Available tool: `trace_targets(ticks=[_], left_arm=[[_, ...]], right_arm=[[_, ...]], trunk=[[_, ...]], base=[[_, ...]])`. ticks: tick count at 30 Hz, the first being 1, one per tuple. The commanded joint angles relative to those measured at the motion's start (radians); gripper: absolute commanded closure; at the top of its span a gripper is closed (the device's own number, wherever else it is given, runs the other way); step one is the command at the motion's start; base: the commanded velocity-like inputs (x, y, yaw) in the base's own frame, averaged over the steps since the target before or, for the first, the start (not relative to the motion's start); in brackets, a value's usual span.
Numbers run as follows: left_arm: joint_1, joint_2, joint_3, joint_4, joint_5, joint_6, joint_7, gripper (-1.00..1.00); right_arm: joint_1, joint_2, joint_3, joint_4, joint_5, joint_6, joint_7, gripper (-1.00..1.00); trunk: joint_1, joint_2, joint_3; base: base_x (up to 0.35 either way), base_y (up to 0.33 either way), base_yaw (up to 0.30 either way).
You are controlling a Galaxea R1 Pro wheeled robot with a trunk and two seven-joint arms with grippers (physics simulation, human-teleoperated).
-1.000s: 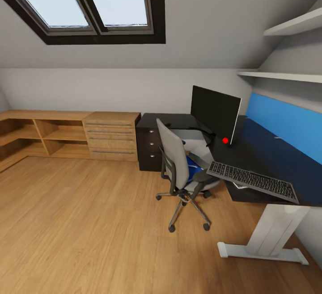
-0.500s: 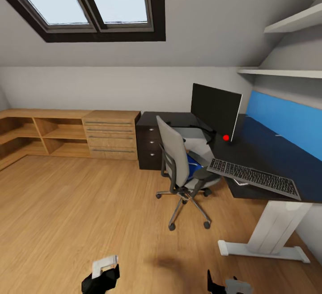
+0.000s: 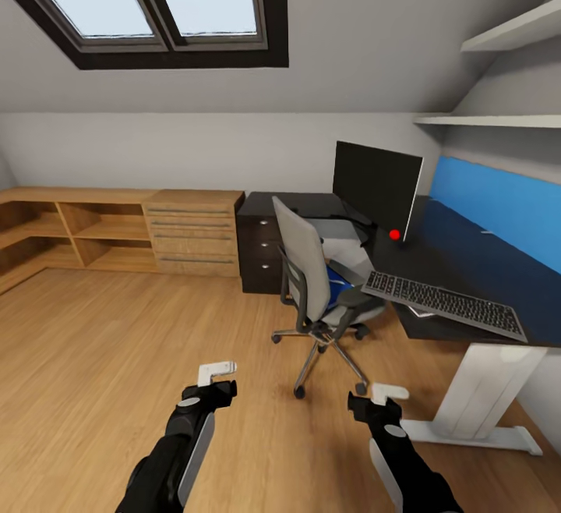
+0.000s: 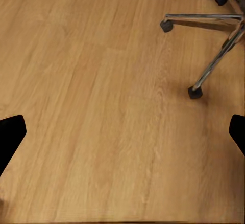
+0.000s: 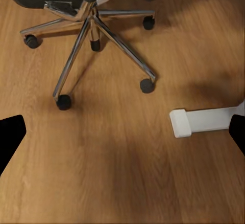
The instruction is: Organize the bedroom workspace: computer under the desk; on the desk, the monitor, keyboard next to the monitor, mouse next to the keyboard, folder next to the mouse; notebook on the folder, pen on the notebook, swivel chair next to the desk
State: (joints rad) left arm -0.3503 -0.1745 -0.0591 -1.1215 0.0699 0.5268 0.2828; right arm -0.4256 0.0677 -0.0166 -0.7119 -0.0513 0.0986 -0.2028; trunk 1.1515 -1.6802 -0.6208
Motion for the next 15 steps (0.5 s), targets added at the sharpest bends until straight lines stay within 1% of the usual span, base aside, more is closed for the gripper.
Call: trace_targets(ticks=[1,4,6,7,8,9,10,11,12,15], left_arm=[[-0.002,0.000,-0.003,0.002,0.008,0.000,0.006,-1.00],[-0.003,0.000,-0.004,-0.004,0.008,-0.008,0.005,-1.00],[-0.002,0.010,-0.004,-0.008,0.008,-0.011,0.004,-1.00],[0.031,0.017,-0.005,-0.063,0.009,-0.038,0.003,-1.00],[0.044,0.018,-0.006,-0.082,0.009,-0.045,0.003,-1.00],[0.092,0.018,-0.011,-0.147,0.008,-0.060,0.002,-1.00],[0.107,0.018,-0.014,-0.165,0.008,-0.063,0.002,-1.00],[0.148,0.018,-0.025,-0.213,0.008,-0.069,0.001,-1.00],[0.159,0.018,-0.028,-0.225,0.008,-0.071,0.001,-1.00],[0.169,0.018,-0.031,-0.241,0.008,-0.074,0.001,-1.00]], right_arm=[[-0.003,0.000,-0.001,-0.006,-0.003,0.006,-0.003,-1.00],[-0.004,0.000,0.000,-0.013,-0.001,-0.008,-0.004,-1.00],[-0.004,-0.002,0.000,-0.018,0.000,-0.018,-0.004,-1.00],[-0.002,-0.001,0.000,-0.057,0.001,-0.022,-0.005,-1.00],[0.000,-0.001,0.001,-0.068,0.001,-0.022,-0.005,-1.00],[0.016,0.000,0.001,-0.109,0.000,-0.021,-0.005,-1.00],[0.023,0.000,0.001,-0.123,0.000,-0.020,-0.006,-1.00],[0.066,0.000,0.001,-0.195,0.000,-0.018,-0.006,-1.00],[0.086,0.000,0.001,-0.227,0.000,-0.017,-0.006,-1.00],[0.118,0.000,0.001,-0.283,0.001,-0.005,-0.006,-1.00]], trunk=[[0.004,-0.008,-0.004],[0.015,-0.029,-0.014],[0.023,-0.043,-0.020],[0.027,-0.050,-0.023],[0.031,-0.057,-0.026],[0.035,-0.064,-0.029],[0.038,-0.071,-0.032],[0.042,-0.078,-0.036],[0.046,-0.085,-0.039],[0.058,-0.106,-0.048]], base=[[0.000,0.000,0.000],[0.000,0.000,0.000],[0.000,0.000,0.000],[0.000,0.000,0.000],[0.000,0.000,0.000],[0.000,0.000,0.000],[0.000,0.000,0.000],[0.000,0.000,0.000],[0.000,0.000,0.000],[0.000,0.000,0.000]])
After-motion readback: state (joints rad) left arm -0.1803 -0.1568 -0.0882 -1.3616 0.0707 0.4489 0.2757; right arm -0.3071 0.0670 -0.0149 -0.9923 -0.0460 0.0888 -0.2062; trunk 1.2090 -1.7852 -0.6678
